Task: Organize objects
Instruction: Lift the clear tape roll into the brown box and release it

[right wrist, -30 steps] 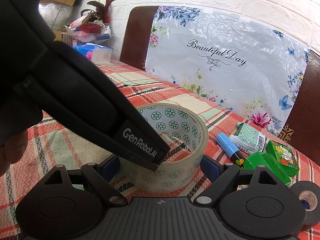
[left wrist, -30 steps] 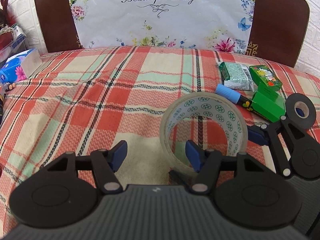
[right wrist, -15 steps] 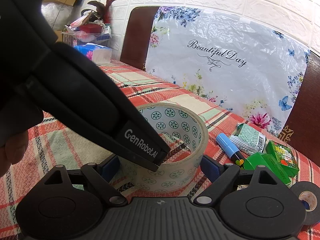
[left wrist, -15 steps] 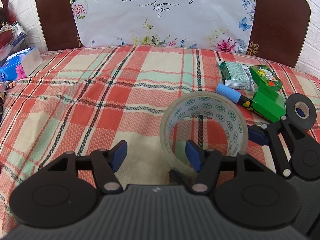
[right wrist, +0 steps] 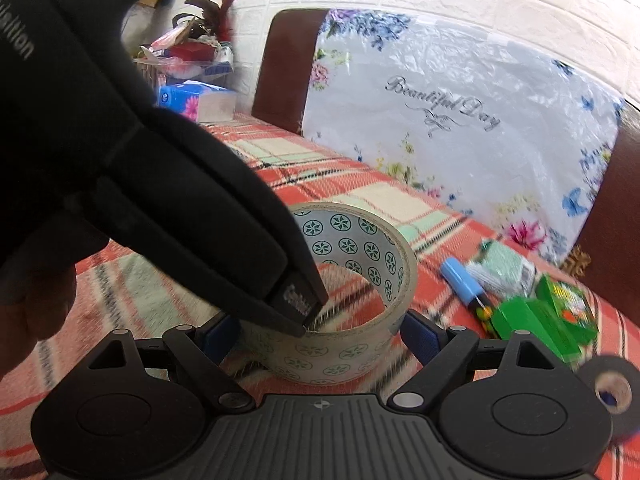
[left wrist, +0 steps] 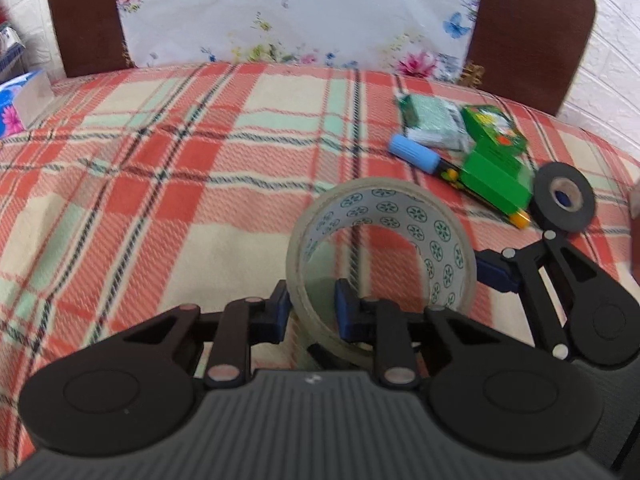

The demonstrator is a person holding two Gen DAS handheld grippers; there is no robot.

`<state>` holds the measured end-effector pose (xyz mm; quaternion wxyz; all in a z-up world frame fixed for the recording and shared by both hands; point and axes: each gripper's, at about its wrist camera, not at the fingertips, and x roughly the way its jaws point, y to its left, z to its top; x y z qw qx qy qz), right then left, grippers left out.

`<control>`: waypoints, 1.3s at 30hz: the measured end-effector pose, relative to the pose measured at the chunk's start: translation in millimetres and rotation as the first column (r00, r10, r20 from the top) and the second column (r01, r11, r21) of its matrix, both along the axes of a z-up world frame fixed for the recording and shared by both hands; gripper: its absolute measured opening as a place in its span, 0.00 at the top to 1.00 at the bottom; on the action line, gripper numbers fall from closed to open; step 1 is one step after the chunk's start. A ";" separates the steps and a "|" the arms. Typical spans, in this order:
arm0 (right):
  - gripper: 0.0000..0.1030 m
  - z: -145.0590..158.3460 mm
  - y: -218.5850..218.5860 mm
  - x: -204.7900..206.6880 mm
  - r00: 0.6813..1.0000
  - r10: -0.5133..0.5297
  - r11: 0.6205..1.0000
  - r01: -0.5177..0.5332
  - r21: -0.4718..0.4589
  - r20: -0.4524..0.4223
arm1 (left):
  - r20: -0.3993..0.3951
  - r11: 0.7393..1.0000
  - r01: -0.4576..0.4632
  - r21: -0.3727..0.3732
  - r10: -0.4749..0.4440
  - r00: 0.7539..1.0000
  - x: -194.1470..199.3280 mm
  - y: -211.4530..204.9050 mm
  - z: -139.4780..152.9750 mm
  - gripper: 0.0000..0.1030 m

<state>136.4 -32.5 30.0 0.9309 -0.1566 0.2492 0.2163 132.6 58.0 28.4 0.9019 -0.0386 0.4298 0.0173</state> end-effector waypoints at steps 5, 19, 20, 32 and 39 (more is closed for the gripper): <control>0.18 1.1 -22.6 -42.5 0.997 -0.079 0.997 0.079 -0.014 -0.010 | -0.006 0.995 0.103 0.005 -0.103 0.995 -24.5 -44.2 2.4 0.76; 0.17 62.4 -198.2 -133.4 0.808 -0.529 0.841 0.539 0.036 0.258 | 0.235 0.838 0.536 0.097 -0.543 0.806 -44.1 -279.8 97.0 0.79; 0.17 67.2 -214.6 -139.1 0.784 -0.556 0.822 0.569 0.041 0.276 | 0.247 0.821 0.563 0.101 -0.568 0.785 -45.3 -298.3 101.7 0.79; 0.12 53.3 -393.9 -161.6 0.548 -0.814 0.570 0.817 0.087 0.194 | 0.213 0.654 0.751 0.084 -0.748 0.628 -32.9 -441.8 73.4 0.65; 0.07 35.0 -410.4 -165.8 0.498 -0.844 0.530 0.829 0.178 0.198 | 0.215 0.631 0.769 0.100 -0.768 0.603 -45.6 -420.8 67.0 0.59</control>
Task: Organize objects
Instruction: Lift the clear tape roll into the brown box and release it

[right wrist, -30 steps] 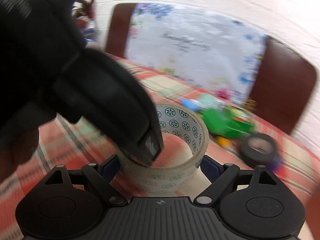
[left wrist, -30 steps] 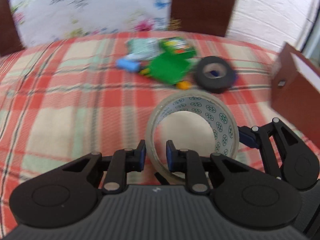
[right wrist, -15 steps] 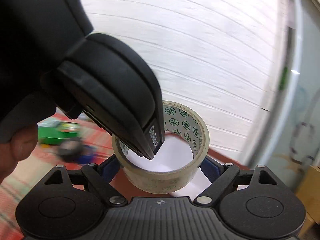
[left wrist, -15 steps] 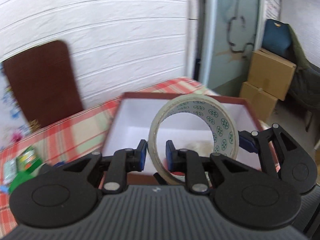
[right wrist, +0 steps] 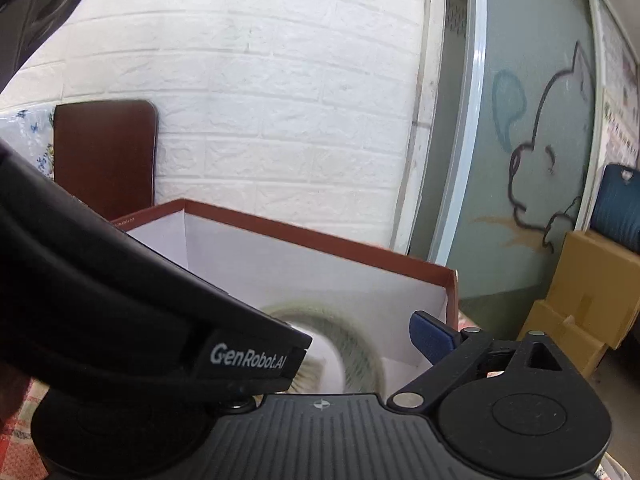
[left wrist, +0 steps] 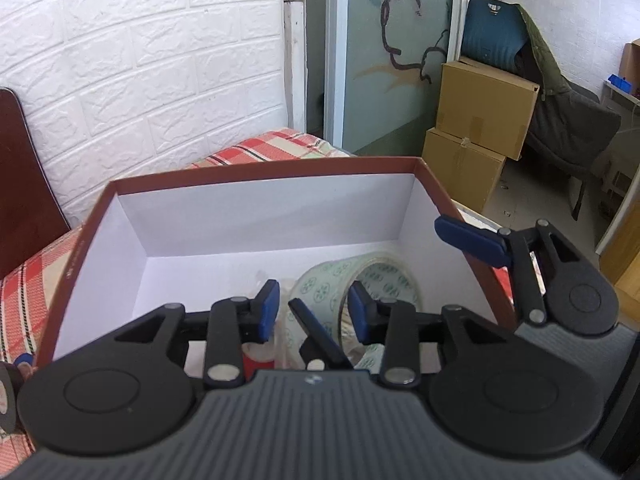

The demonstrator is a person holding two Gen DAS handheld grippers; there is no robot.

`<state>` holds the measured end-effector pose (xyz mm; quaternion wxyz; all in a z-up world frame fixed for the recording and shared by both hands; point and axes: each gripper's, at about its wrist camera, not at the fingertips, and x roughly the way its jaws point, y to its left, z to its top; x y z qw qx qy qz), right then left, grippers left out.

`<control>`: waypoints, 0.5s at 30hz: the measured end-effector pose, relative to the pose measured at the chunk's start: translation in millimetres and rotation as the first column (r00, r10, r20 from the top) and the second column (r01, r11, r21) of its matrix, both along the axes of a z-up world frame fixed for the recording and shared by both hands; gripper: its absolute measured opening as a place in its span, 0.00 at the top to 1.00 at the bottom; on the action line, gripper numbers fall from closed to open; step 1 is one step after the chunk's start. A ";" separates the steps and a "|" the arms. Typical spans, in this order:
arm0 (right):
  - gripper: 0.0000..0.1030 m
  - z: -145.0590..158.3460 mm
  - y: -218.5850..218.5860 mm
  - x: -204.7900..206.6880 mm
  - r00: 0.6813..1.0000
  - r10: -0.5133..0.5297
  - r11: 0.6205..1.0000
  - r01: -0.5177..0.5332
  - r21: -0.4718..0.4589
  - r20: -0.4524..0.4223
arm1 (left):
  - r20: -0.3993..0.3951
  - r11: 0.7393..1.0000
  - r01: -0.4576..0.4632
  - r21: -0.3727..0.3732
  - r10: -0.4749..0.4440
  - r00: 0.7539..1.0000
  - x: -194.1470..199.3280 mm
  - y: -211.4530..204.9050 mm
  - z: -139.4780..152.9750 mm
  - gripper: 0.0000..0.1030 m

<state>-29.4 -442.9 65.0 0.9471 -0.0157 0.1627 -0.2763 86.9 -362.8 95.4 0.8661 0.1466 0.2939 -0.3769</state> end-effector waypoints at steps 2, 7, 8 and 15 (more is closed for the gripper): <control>0.06 -1.1 4.4 0.7 1.000 -0.012 1.000 0.013 -0.023 0.022 | 0.039 1.000 -0.023 0.018 0.023 0.999 -1.9 4.0 3.3 0.48; 0.04 -1.1 -1.8 5.5 0.999 -0.054 0.996 0.053 -0.066 -0.003 | -0.034 0.997 -0.076 -0.025 0.076 0.997 8.1 22.6 19.5 0.29; 0.05 2.2 -1.6 -12.7 0.998 -0.065 0.995 0.064 -0.075 -0.011 | -0.030 0.995 -0.088 -0.040 0.087 0.996 8.3 27.6 24.1 0.29; 0.04 2.0 7.5 -18.8 0.996 -0.087 0.988 0.090 -0.123 0.029 | 0.039 0.978 -0.194 -0.075 0.197 0.980 2.8 88.1 37.3 0.27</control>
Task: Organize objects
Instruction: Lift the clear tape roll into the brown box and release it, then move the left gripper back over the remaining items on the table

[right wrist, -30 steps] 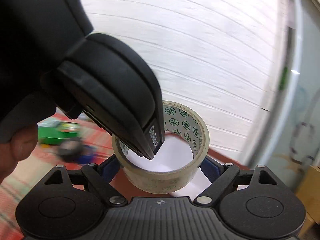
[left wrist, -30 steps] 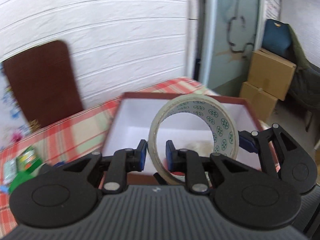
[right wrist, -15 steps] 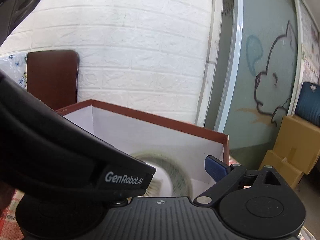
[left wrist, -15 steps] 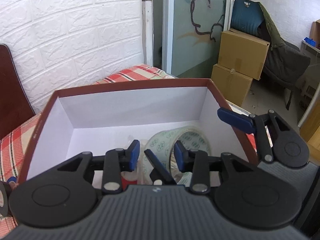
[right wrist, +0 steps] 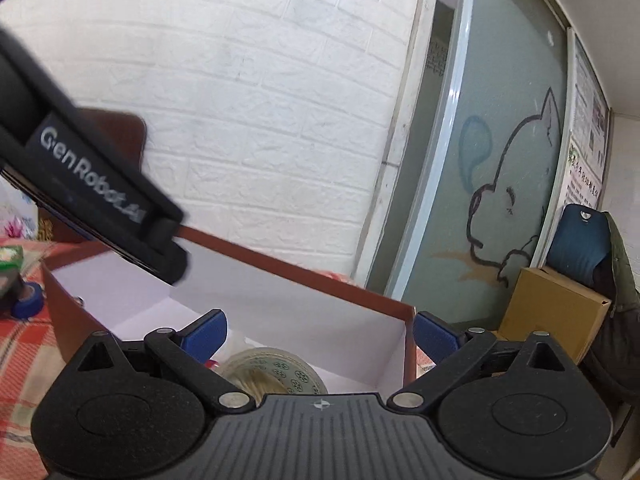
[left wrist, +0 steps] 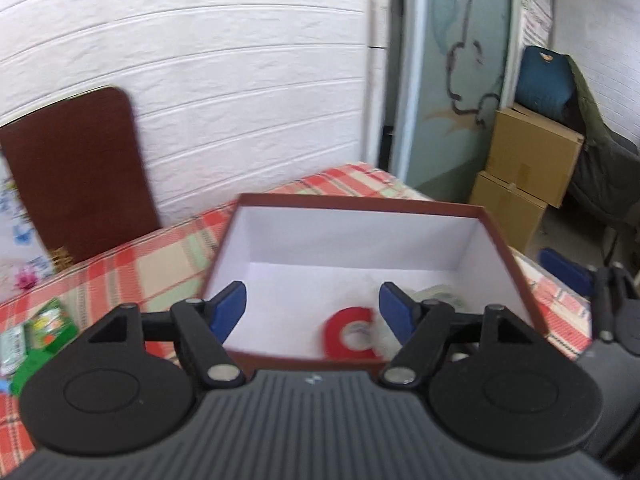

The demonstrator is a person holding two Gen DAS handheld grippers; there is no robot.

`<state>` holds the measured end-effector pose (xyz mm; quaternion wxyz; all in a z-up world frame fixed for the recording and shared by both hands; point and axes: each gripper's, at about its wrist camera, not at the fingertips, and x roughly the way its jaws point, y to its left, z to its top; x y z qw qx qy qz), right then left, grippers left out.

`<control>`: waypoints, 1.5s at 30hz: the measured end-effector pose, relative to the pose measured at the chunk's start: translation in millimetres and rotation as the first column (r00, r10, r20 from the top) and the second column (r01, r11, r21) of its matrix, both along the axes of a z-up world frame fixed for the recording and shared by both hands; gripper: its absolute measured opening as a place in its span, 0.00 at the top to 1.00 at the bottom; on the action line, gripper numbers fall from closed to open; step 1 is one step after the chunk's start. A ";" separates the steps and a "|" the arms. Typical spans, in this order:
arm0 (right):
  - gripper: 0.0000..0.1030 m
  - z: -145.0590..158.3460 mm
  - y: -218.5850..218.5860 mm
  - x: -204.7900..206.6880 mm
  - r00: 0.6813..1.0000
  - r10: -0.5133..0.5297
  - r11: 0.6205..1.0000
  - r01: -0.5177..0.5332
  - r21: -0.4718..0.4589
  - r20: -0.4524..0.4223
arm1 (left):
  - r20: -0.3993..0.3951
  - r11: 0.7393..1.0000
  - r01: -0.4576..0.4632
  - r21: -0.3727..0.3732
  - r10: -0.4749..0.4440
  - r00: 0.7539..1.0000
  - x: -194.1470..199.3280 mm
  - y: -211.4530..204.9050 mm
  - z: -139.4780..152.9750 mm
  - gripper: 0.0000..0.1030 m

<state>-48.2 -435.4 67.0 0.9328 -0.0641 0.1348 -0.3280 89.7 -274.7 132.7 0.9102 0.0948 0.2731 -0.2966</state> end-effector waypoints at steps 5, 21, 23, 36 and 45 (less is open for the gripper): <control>0.05 -5.9 33.4 -17.8 0.993 0.087 0.996 -0.089 0.027 0.075 | -0.017 0.991 -0.129 0.037 0.130 0.991 2.4 56.6 -17.5 0.27; 0.08 -10.6 195.3 33.6 0.933 0.360 0.914 -0.354 0.196 0.007 | -0.032 0.893 -0.425 0.151 0.434 0.900 9.2 200.6 -59.6 0.27; 0.08 -12.0 203.3 41.9 0.925 0.379 0.907 -0.370 0.202 -0.007 | -0.038 0.884 -0.444 0.147 0.454 0.890 10.0 212.4 -62.6 0.27; 0.09 -30.8 262.2 89.1 0.855 0.506 0.851 -0.472 0.231 -0.116 | -0.099 0.830 -0.539 0.143 0.554 0.827 29.4 279.3 -91.8 0.27; 0.15 -42.9 293.3 130.3 0.803 0.569 0.819 -0.534 0.212 -0.175 | -0.141 0.783 -0.605 0.144 0.622 0.770 46.6 319.0 -115.8 0.24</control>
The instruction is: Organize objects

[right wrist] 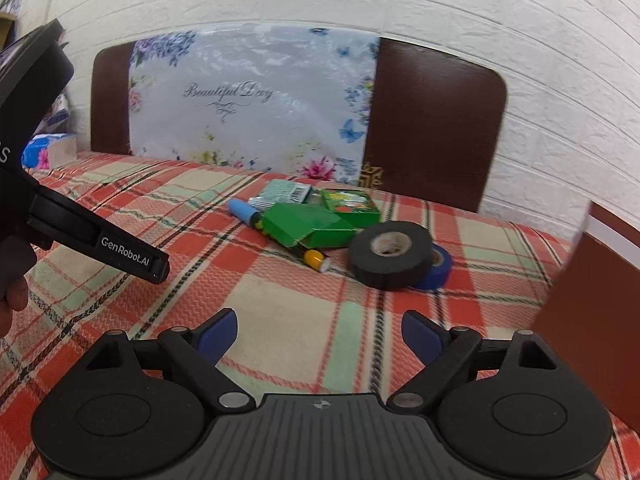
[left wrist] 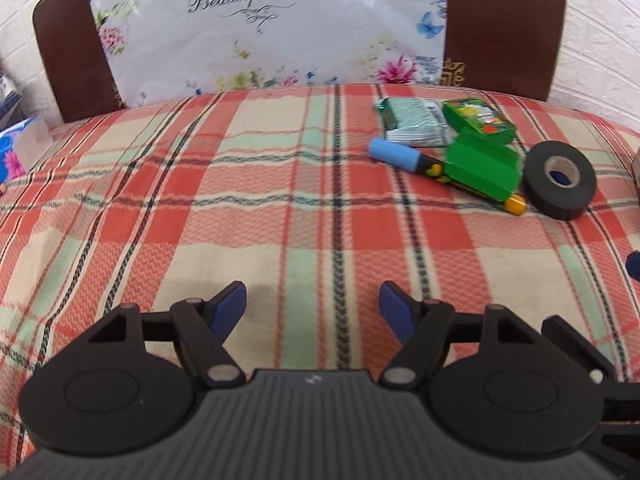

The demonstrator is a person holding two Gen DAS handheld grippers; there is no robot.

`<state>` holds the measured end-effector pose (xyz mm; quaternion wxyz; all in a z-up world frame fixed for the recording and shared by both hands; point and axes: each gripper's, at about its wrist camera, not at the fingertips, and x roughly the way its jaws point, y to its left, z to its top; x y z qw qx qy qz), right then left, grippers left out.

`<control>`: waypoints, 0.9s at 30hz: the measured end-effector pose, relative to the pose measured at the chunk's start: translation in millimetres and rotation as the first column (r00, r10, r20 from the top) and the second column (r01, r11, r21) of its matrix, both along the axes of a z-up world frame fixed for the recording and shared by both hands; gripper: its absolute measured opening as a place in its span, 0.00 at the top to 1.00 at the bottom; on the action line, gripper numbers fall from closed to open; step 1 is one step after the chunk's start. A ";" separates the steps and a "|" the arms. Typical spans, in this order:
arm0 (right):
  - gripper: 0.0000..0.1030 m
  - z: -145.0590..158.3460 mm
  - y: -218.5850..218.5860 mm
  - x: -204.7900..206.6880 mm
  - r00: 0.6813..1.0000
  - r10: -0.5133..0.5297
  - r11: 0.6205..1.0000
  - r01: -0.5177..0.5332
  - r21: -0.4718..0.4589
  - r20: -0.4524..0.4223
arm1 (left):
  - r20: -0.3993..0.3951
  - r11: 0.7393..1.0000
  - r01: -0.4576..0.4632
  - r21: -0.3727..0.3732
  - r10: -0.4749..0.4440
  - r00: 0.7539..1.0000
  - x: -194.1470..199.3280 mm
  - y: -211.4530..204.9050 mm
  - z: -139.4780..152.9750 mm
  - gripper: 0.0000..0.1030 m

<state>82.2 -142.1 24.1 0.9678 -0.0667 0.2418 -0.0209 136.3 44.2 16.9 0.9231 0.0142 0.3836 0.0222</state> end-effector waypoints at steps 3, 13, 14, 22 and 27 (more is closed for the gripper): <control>0.15 -2.0 11.1 18.1 1.000 0.027 0.999 -0.027 -0.032 0.006 | 0.015 1.000 -0.016 -0.012 0.016 1.000 3.0 9.3 -2.5 0.20; 0.17 -2.8 22.3 86.6 0.997 0.072 0.993 -0.069 -0.101 0.025 | 0.149 0.998 -0.012 -0.056 0.020 0.989 2.1 30.3 -18.8 0.02; 0.17 -3.3 23.1 92.8 0.997 0.075 0.992 -0.072 -0.107 0.025 | 0.153 0.998 -0.012 -0.054 0.020 0.988 1.8 29.8 -18.9 0.02; 0.04 -10.7 14.8 145.0 0.993 0.090 0.992 -0.096 -0.085 -0.071 | 0.168 0.998 -0.008 -0.065 0.019 0.986 0.9 32.3 -21.9 0.02; 0.25 -11.0 -6.7 165.5 0.974 0.170 0.984 -0.159 0.083 -0.148 | 0.170 0.998 -0.004 -0.071 0.016 0.985 0.3 32.6 -22.8 0.01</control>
